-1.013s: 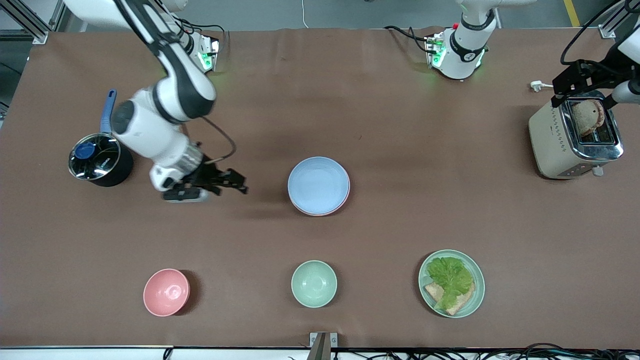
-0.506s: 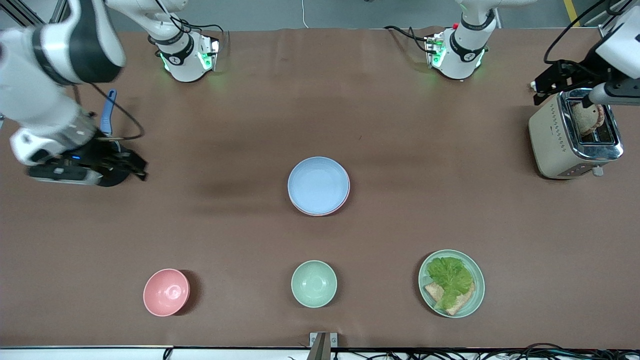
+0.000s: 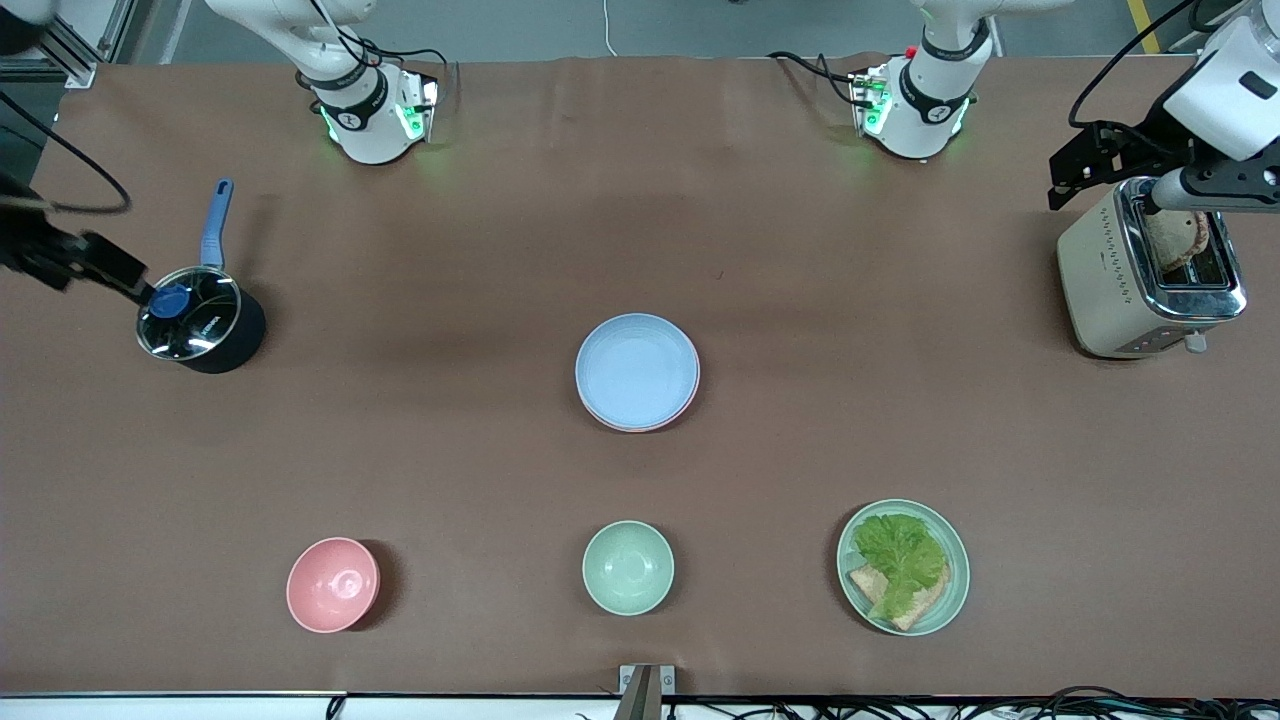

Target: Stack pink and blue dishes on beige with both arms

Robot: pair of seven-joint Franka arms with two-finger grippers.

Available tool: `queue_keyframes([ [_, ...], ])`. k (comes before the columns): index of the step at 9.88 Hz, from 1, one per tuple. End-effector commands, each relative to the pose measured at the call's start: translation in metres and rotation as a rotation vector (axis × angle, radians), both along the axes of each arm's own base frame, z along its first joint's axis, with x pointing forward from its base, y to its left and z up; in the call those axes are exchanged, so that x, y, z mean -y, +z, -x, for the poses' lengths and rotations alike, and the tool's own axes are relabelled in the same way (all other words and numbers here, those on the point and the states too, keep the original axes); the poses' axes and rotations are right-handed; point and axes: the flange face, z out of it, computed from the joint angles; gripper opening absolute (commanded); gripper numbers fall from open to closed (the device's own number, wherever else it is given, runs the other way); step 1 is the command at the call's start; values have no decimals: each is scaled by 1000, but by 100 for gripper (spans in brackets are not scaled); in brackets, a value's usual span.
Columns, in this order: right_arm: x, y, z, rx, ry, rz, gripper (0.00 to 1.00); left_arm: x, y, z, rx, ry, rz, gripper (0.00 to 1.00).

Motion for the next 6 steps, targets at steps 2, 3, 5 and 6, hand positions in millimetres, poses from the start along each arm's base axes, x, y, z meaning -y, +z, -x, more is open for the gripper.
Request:
queue_keyframes([
  [2, 1, 9, 0, -22, 4, -5, 100, -6, -1, 0, -5, 6, -26, 100],
  [3, 4, 5, 1, -32, 8, -20, 100, -6, -2, 1, -19, 11, -26, 100],
  [5, 6, 7, 1, -26, 5, -20, 100, -6, -3, 1, -20, 9, -23, 100],
  [6, 7, 7, 1, -27, 4, -20, 100, -6, -3, 1, -21, 7, -22, 100],
])
